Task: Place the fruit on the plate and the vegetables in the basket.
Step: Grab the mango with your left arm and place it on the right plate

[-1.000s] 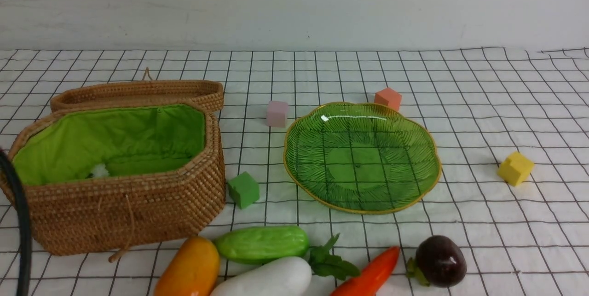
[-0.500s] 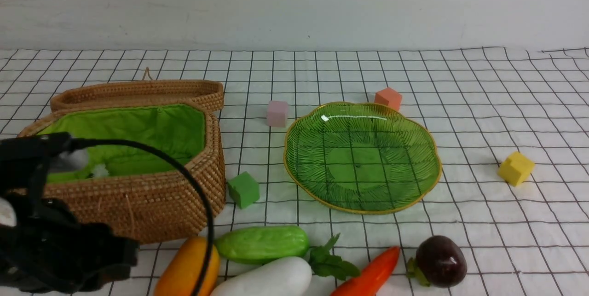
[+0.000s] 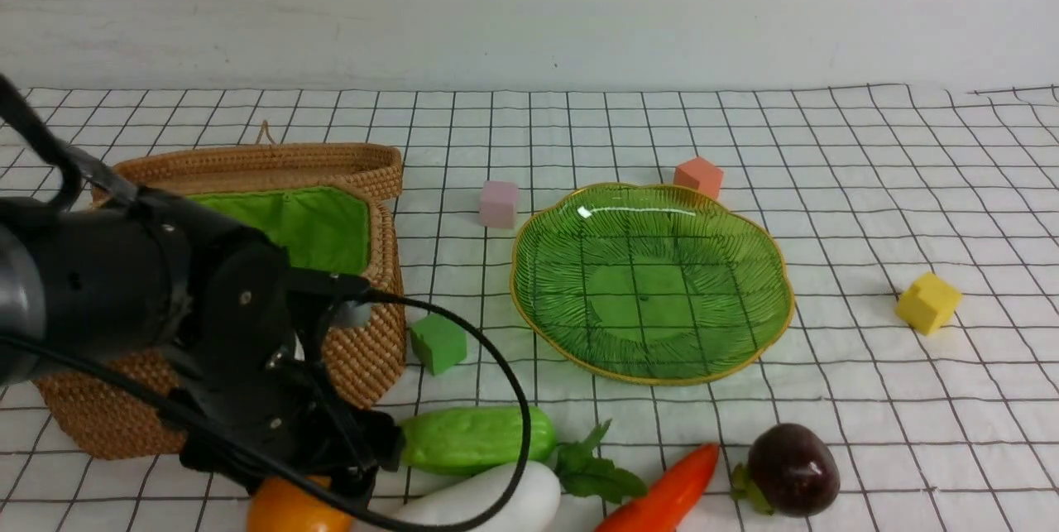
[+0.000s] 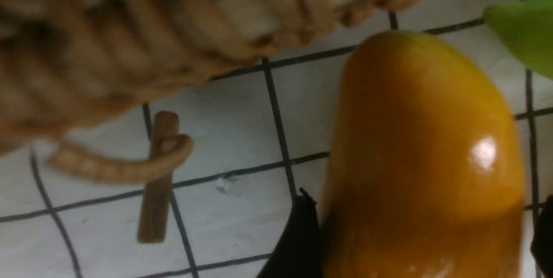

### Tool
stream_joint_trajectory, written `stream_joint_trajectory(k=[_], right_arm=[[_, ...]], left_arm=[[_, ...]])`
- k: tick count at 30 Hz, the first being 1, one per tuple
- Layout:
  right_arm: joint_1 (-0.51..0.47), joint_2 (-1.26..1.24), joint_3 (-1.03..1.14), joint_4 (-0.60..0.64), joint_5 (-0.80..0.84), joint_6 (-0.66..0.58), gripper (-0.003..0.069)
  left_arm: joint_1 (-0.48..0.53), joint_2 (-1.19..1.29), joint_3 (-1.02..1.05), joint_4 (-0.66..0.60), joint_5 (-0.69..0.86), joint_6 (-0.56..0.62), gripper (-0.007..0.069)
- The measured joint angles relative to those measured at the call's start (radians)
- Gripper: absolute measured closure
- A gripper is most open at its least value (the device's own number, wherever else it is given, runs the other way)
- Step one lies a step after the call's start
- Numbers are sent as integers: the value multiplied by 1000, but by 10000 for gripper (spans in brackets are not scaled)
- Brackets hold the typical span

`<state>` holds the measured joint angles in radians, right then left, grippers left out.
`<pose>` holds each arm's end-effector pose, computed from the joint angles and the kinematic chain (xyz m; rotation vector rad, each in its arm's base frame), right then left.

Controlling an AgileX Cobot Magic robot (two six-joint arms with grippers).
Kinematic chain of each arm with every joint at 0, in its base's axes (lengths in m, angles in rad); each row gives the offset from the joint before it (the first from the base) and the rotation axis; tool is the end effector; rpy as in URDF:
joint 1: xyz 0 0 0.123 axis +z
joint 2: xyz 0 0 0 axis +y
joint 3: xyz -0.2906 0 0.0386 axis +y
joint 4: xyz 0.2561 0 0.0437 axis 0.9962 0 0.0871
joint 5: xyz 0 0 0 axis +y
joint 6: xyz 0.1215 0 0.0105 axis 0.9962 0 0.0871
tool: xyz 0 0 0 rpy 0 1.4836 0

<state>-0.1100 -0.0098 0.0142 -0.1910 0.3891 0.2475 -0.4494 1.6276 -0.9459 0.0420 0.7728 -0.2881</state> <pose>0.0800 -0.0177 0.1653 0.2181 1.8582 -0.0947 0.2772 -0.1297 0.1641 0.2765 2.9265 -0.0638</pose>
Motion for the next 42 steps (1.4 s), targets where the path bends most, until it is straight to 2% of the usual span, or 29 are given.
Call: stream_joint_trajectory(k=[5, 15, 18, 23, 27, 32, 38, 42], right_arm=[[0, 0, 0, 0, 0, 0, 421], [0, 0, 0, 0, 0, -1, 421], [0, 0, 0, 0, 0, -1, 421], [0, 0, 0, 0, 0, -2, 421], [0, 0, 0, 0, 0, -3, 421], [0, 0, 0, 0, 0, -4, 421], [0, 0, 0, 0, 0, -4, 421], [0, 0, 0, 0, 0, -4, 421]], left_arm=[[0, 14, 0, -26, 1, 39, 59], [0, -71, -49, -42, 174, 44, 59], [0, -128, -91, -85, 200, 51, 59], [0, -167, -226, -322, 201, 141, 59], [0, -60, -400, -436, 125, 173, 59], [-3, 210, -662, -462, 86, 176, 59], [-17, 486, -962, -465, 121, 175, 59], [-21, 578, -1067, -461, 154, 175, 55]])
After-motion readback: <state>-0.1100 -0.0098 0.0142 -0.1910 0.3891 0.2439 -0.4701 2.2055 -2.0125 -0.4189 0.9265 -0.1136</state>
